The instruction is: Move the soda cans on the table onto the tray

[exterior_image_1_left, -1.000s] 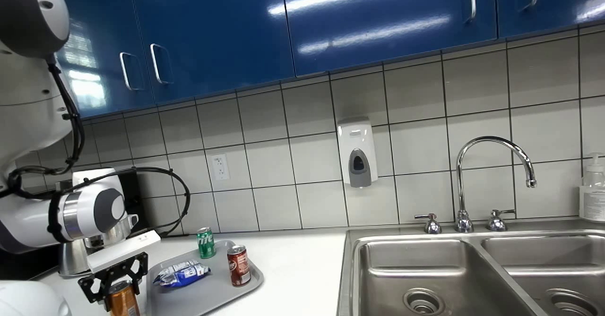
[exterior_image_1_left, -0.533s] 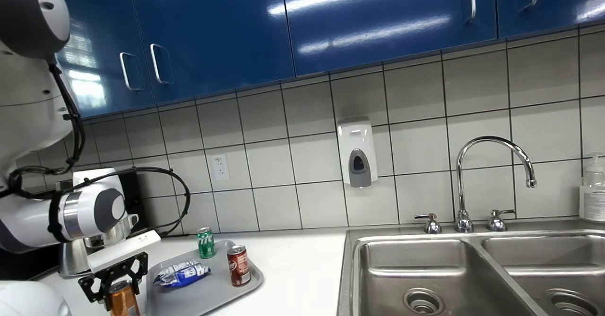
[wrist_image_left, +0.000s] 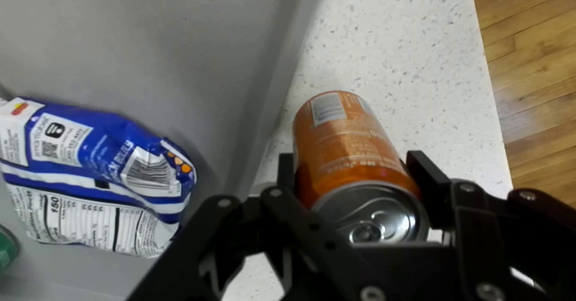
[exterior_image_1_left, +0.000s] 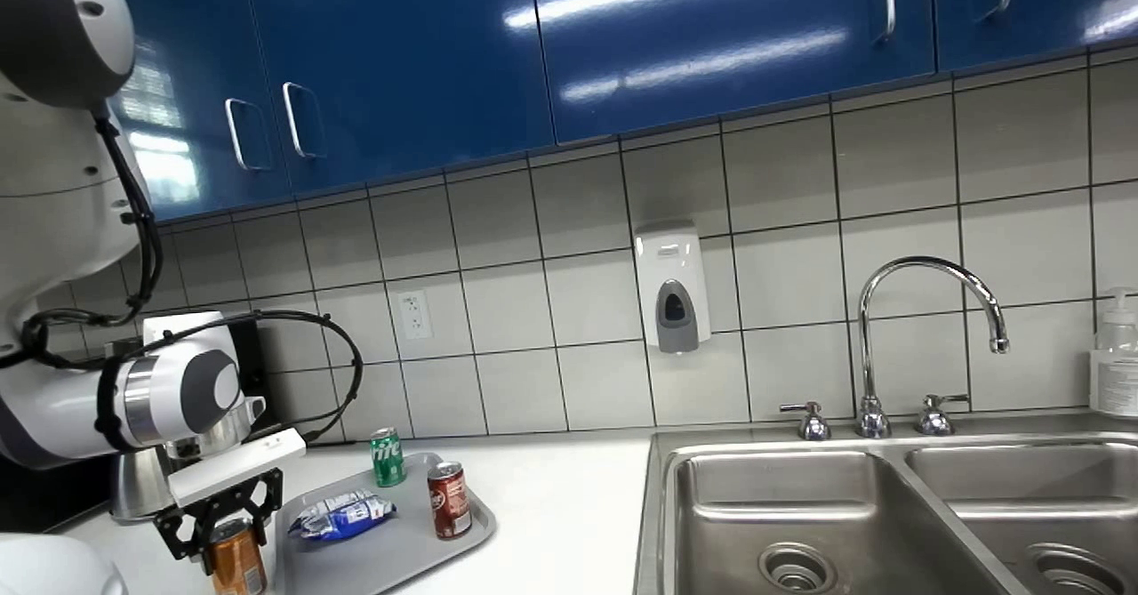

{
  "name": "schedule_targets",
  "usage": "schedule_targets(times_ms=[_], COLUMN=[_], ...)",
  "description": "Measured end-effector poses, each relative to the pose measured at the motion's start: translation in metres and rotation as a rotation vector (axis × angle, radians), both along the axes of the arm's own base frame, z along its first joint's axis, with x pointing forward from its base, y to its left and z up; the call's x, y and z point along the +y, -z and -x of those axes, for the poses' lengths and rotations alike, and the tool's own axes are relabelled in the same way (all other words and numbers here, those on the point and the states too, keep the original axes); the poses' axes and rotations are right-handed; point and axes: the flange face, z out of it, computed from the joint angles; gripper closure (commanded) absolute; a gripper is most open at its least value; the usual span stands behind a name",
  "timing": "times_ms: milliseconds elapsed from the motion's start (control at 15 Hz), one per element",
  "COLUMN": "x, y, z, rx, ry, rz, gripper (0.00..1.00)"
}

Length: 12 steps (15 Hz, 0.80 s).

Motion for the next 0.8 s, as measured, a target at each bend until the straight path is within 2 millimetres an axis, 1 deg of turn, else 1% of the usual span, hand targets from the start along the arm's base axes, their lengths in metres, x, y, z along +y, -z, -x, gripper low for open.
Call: schedule_targets(times_ms=[400, 800], x=[0.000, 0.000], y=[-0.012, -0.036], z=[-0.005, -0.008], rx=[-0.011, -0.037], ry=[0.036, 0.087], rz=[-0.029, -0.074], gripper=[0.62, 0.62])
